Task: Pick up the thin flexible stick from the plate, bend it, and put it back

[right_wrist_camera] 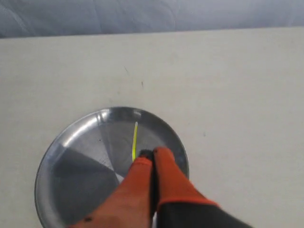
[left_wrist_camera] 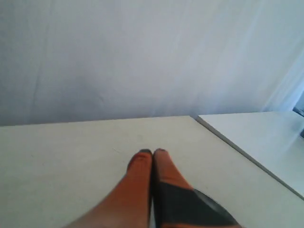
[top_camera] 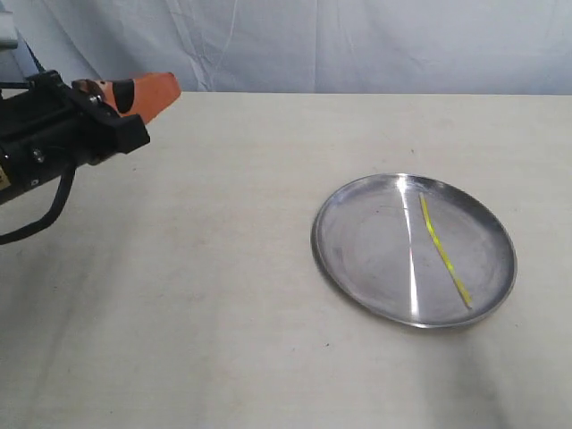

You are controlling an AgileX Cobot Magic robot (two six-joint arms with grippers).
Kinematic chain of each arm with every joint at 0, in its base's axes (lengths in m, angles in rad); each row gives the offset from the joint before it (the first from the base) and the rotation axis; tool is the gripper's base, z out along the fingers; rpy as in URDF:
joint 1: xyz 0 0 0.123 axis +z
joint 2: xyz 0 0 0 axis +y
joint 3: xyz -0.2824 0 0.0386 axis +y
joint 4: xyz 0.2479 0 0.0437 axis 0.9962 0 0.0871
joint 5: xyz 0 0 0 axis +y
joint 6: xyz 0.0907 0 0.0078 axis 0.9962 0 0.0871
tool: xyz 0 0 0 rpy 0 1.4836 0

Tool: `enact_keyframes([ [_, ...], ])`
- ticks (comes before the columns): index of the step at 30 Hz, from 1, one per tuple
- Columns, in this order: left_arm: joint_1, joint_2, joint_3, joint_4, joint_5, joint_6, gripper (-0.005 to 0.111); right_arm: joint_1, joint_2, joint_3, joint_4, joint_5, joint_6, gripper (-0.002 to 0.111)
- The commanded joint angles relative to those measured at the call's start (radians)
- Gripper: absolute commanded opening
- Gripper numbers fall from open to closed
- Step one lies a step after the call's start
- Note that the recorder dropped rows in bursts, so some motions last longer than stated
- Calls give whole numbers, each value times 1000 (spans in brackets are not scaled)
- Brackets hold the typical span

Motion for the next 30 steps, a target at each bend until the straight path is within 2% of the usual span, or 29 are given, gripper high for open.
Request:
enact_keyframes([
  [1,-1,-39,1,-54,-13,126,0,-1,-238,2,40,133,-87,0],
  [7,-1,-79,1,-54,-8,167,0,-1,-470,2,150,295,-200,0],
  [10,-1,-90,1,-54,34,249,0,-3,-582,2,196,339,-291,0],
  [14,-1,-93,1,-97,95,285,0,-3,-738,2,185,392,-304,0],
  [18,-1,-93,1,-109,119,285,0,-3,-759,-4,165,434,-304,0],
  [20,-1,-93,1,-109,119,285,0,-3,-759,10,180,323,-304,0],
  [23,-1,-93,1,-109,121,285,0,-3,-759,77,209,-14,-302,0],
  [25,-1,-93,1,-109,121,285,0,-3,-759,168,177,-178,-305,0],
  [30,-1,-93,1,-109,121,285,0,-3,-759,400,93,-304,-302,0],
])
